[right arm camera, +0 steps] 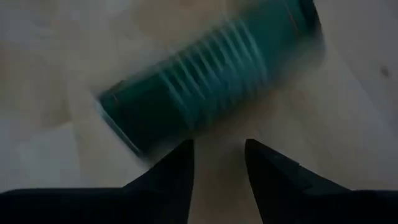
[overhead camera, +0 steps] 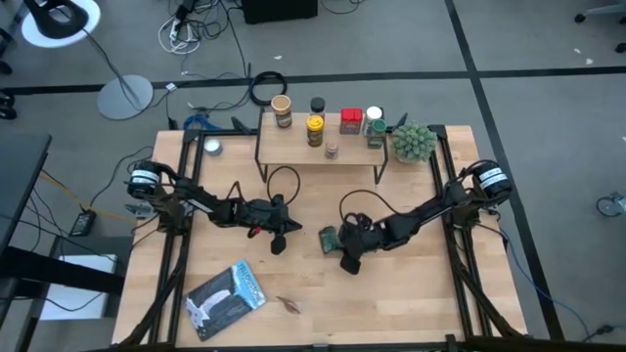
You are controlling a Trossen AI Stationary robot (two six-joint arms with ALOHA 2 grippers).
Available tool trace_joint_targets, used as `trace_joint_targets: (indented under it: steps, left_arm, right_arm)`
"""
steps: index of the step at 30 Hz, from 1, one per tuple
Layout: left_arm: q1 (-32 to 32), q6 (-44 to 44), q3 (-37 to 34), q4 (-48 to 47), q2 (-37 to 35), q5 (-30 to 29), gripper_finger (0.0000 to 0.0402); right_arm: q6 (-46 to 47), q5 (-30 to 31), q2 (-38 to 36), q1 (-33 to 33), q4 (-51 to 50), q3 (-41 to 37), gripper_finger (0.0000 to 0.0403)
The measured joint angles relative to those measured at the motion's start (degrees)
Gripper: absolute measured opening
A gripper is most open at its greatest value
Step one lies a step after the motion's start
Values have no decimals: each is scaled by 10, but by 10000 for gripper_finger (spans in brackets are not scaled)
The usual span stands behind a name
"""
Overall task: Shelf spices
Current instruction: Put the green seasoning can on the shelf aligned with the other red seasoning can
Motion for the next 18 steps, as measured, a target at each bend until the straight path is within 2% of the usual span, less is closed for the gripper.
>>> trace_joint_targets:
  steps: [3, 18]
  left_arm:
    - [0, 0, 0, 0, 0, 0, 0]
    - [0, -3, 0, 12, 0, 8, 0]
  right_arm:
    - [3, 22, 9, 10, 2, 1, 141]
    - [2, 19, 6, 6, 43, 1, 134]
